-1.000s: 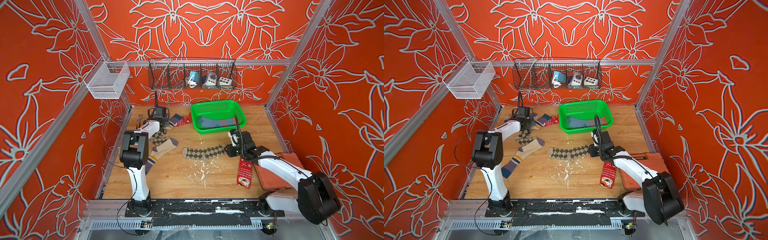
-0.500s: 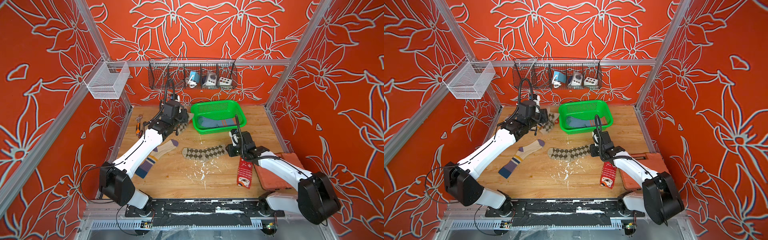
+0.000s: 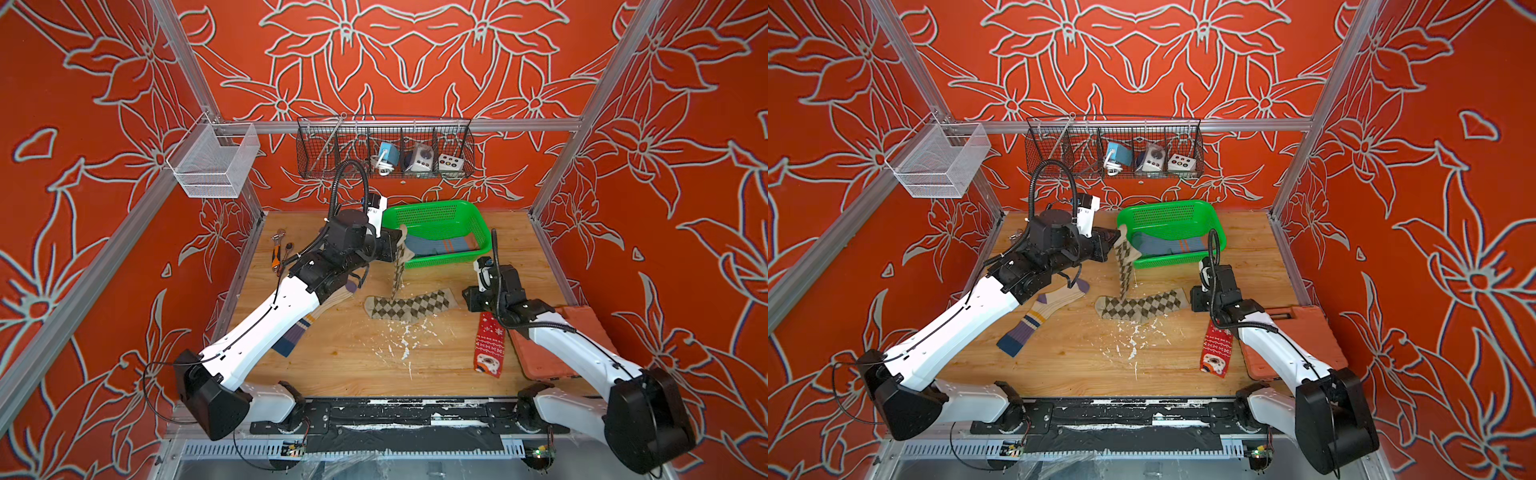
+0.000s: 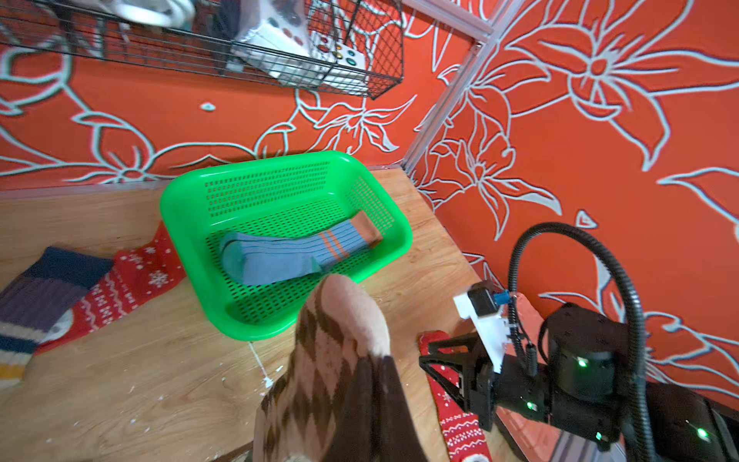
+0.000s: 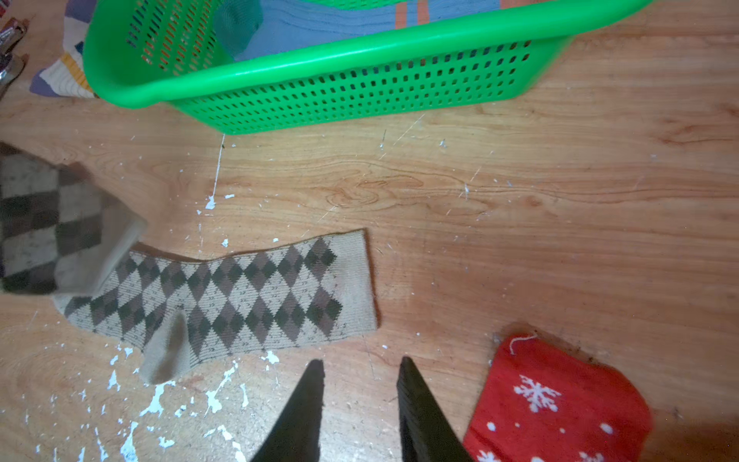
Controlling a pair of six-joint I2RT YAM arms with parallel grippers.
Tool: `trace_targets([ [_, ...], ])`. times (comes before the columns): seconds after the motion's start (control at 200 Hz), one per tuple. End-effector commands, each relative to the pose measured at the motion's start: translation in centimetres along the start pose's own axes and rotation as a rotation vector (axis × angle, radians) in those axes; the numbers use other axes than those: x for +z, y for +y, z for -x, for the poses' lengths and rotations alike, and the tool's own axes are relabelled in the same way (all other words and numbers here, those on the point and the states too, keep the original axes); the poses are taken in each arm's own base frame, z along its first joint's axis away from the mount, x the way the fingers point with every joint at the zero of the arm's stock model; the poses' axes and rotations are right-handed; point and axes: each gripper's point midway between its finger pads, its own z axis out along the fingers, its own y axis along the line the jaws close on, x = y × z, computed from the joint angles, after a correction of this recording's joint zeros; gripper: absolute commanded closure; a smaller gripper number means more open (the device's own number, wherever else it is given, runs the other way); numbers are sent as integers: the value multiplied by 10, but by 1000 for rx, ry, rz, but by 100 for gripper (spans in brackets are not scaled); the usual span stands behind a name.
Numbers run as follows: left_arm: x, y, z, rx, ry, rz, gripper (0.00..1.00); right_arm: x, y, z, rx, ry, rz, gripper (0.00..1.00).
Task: Place the socks together as a pair
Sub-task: Place the sock at the center of the board.
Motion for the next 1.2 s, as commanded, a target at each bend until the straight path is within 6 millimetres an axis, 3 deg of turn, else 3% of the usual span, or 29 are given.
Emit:
trace_targets([
  [0.0, 14, -38, -4, 12, 35, -152, 100, -1, -8, -1, 64, -11, 6, 67],
  [0.285, 68, -75, -28, 67, 120, -283, 100, -4, -21, -1, 134, -24, 9, 67],
  [0.5, 81, -105, -50, 100, 204, -460, 100, -11, -28, 1, 159, -54, -2, 68],
  [0.646, 60, -103, -92, 126, 276, -502, 100, -21, -34, 5, 176, -107, -20, 69],
  [0.816, 19, -80, -172, 103, 388, -544, 100, -28, -35, 9, 183, -143, -22, 71],
  [0.936, -14, -77, -215, 87, 444, -610, 100, -25, -33, 9, 180, -133, -6, 71],
  [1.066, -34, -87, -246, 101, 474, -651, 92, -18, -23, 9, 164, -99, 46, 71],
  [1.196, -46, -94, -272, 103, 519, -689, 73, -11, -14, 4, 153, -42, 100, 71],
])
